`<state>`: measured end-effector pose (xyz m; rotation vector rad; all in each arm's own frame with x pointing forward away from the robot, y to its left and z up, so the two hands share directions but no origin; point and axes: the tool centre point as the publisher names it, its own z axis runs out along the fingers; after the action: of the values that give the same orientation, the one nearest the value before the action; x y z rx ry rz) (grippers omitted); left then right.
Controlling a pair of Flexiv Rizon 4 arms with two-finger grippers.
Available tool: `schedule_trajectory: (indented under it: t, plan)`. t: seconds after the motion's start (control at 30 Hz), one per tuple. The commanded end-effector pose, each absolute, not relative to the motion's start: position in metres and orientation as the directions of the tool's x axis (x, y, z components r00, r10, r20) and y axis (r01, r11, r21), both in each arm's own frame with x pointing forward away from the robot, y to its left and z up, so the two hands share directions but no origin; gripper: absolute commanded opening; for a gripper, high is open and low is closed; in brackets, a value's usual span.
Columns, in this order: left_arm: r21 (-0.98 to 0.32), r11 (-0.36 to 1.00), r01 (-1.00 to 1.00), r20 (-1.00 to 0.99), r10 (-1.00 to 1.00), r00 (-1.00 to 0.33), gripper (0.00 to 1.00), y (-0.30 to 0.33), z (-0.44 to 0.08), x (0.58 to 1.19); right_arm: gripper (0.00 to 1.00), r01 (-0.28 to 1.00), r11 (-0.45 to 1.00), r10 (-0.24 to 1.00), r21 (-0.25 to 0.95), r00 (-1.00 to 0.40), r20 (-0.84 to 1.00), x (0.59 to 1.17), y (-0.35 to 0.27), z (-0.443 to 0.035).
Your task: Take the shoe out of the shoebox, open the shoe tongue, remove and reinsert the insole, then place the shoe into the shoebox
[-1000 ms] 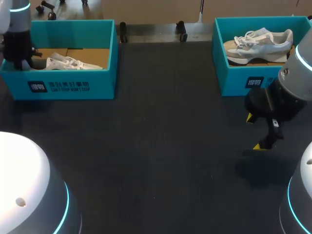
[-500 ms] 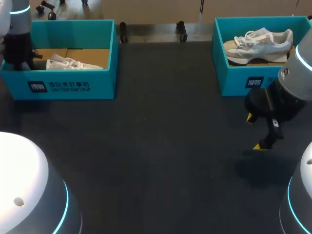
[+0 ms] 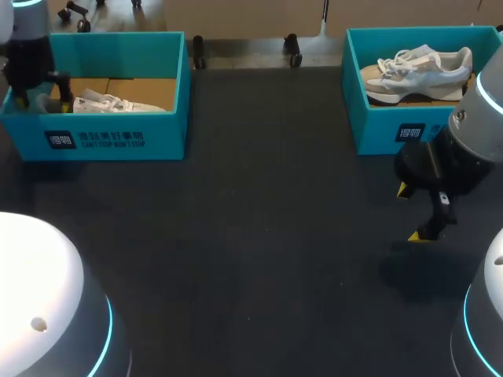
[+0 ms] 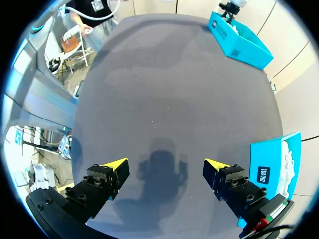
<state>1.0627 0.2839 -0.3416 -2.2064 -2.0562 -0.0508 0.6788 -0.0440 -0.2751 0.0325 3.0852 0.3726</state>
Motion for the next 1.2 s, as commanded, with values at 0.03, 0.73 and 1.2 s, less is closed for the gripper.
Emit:
schedule_trajectory:
  t: [0.03, 0.73, 1.2]
  plan:
    - [-0.058, -0.068, 0.996, 0.098, 0.992, 0.074, 1.0, 0.281, -0.315, 1.053, 1.0, 0.017, 0.971, 0.026, 0.238, -0.999, -0.034, 0.678, -0.044, -0.276]
    - [-0.001, -0.067, 0.998, 0.019, 0.998, 0.067, 1.0, 0.269, -0.215, 1.006, 1.0, 0.017, 0.971, 0.026, 0.238, -0.999, -0.034, 0.678, -0.044, -0.276]
    - [0.007, -0.077, 0.997, -0.009, 0.997, 0.077, 1.0, 0.268, -0.194, 0.99, 1.0, 0.017, 0.971, 0.026, 0.238, -0.999, -0.034, 0.678, -0.044, -0.276]
